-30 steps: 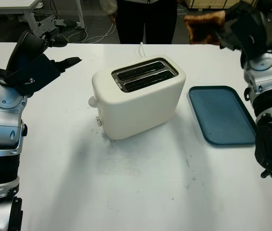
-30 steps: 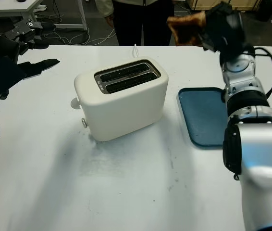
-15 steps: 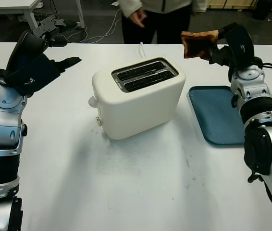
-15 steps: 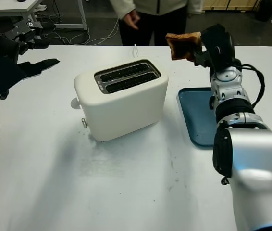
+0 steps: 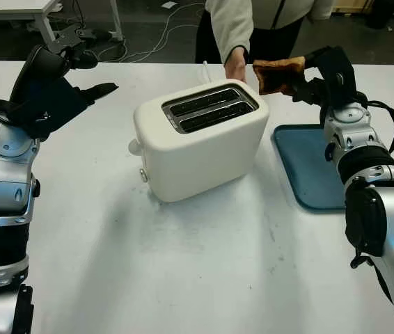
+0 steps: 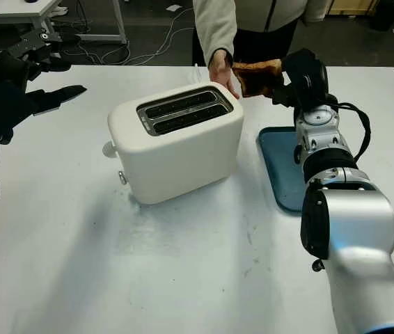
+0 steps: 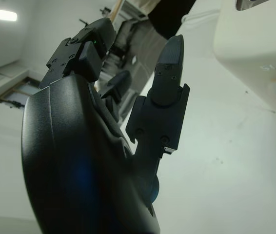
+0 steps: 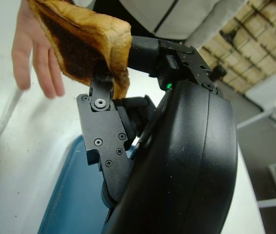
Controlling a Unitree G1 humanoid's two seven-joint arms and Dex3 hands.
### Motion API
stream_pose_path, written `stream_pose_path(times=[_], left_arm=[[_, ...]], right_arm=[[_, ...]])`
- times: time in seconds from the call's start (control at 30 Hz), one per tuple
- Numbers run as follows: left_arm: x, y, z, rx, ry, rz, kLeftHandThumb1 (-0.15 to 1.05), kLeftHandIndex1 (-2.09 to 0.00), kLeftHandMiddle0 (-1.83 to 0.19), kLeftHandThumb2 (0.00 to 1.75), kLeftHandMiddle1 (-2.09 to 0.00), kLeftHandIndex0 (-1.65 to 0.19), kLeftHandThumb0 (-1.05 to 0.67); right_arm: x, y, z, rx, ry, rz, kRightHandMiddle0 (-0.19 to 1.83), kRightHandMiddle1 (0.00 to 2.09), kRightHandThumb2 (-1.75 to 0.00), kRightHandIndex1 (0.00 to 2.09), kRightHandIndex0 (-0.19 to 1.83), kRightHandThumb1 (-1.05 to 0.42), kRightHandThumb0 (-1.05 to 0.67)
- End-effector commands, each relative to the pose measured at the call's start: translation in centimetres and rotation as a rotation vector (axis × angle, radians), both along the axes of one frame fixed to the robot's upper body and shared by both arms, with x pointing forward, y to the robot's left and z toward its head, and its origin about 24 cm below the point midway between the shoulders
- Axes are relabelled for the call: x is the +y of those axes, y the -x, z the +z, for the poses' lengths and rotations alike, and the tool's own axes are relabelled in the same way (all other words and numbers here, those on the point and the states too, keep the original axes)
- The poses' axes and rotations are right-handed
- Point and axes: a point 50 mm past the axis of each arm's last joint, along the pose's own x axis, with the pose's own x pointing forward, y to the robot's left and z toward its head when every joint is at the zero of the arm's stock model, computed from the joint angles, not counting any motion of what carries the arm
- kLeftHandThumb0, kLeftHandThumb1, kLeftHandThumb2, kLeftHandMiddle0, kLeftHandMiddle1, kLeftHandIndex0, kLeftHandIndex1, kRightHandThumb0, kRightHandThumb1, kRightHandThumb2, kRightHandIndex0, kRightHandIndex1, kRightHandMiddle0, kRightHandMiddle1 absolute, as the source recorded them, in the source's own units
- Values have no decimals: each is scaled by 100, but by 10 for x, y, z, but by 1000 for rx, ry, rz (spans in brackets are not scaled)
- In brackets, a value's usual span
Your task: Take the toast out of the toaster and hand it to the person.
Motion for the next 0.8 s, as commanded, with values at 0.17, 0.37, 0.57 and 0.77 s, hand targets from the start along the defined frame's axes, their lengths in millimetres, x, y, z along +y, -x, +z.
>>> stream_pose_path(times=[0.17,0.37,0.57,0.77], left_arm=[[1,2,-1,4,-15,4,92,-47,-12,5,-90,-29,-34],[1,1,-1,9,-4,2,92,-46,-12,5,-89,-28,-35],[0,1,-1,2,-8,1,92,-45,-13,5,-89,-29,-37],[0,2,0,-1,-26,4,92,-46,-14,5,-90,-30,-35]], right_arm=[[1,1,-6,26,-18,-1,25,175,-39,175,64,-92,-13],[1,1,-6,25,-16,16,27,175,-38,175,63,-92,-11],[3,1,-8,35,0,54,33,175,-38,175,65,-92,-9],[7,0,-9,58,82,85,29,175,-39,175,66,-92,-13]])
